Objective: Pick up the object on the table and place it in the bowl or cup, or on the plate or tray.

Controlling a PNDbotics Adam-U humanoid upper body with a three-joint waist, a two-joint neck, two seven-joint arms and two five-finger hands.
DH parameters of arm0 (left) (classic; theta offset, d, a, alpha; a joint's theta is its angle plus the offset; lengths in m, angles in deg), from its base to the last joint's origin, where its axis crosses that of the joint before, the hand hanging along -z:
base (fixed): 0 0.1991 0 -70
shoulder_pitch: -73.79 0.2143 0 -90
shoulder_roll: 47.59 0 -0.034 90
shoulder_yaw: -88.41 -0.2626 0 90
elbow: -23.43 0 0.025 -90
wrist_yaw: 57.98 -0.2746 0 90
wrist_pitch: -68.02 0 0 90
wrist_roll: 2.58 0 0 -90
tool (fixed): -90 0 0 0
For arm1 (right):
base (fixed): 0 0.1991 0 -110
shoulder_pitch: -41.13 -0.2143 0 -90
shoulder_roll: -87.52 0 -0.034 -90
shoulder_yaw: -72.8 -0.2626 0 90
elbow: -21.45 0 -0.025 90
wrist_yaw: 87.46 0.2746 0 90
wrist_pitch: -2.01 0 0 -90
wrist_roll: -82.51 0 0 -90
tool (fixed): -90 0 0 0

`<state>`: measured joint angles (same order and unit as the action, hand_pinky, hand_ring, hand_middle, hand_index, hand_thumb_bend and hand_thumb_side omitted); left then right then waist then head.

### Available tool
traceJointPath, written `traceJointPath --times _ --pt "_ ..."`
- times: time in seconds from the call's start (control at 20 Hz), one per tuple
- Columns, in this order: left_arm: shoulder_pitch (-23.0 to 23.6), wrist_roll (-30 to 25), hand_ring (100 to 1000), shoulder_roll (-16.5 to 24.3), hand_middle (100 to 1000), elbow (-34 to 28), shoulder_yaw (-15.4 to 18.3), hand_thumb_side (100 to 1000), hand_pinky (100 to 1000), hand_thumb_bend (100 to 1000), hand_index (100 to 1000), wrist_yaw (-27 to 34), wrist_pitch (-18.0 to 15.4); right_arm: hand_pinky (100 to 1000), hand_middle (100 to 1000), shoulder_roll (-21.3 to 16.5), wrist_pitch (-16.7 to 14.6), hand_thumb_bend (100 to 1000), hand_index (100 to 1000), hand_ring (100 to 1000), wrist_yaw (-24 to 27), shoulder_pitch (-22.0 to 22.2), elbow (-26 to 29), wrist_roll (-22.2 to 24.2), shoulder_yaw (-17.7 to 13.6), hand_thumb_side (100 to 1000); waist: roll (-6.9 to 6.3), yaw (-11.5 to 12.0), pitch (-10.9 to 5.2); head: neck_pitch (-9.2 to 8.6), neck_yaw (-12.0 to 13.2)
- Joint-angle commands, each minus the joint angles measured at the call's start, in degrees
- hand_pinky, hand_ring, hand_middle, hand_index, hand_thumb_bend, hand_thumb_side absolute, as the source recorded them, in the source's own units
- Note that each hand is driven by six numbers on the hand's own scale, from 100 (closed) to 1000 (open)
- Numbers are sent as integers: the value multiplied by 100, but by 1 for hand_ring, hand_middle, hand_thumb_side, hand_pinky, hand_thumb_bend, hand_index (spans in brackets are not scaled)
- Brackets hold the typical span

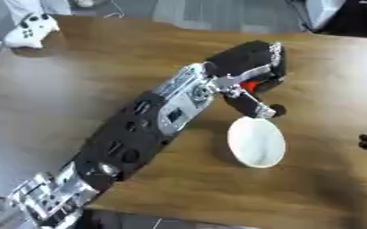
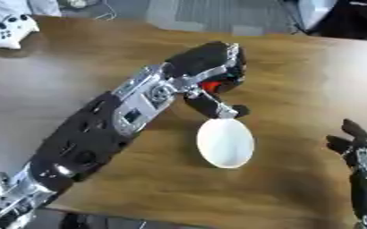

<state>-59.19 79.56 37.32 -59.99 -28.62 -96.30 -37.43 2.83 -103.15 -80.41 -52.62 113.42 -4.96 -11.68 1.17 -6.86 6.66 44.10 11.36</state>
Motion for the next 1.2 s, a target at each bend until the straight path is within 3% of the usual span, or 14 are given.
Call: traceJointPath --times 0.05,1.2 --pt "-91 -11 100 -55 100 -25 -9 100 352 404 124 48 -48 763 913 -141 -16 100 818 732 -33 -17 32 -28 -72 787 -5 -20 -77 2 -138" --pt "69 130 100 -267 100 599 -255 100 369 377 144 7 -453 763 915 -185 -27 100 820 733 -62 -45 78 -66 -124 790 -90 -59 23 2 -275"
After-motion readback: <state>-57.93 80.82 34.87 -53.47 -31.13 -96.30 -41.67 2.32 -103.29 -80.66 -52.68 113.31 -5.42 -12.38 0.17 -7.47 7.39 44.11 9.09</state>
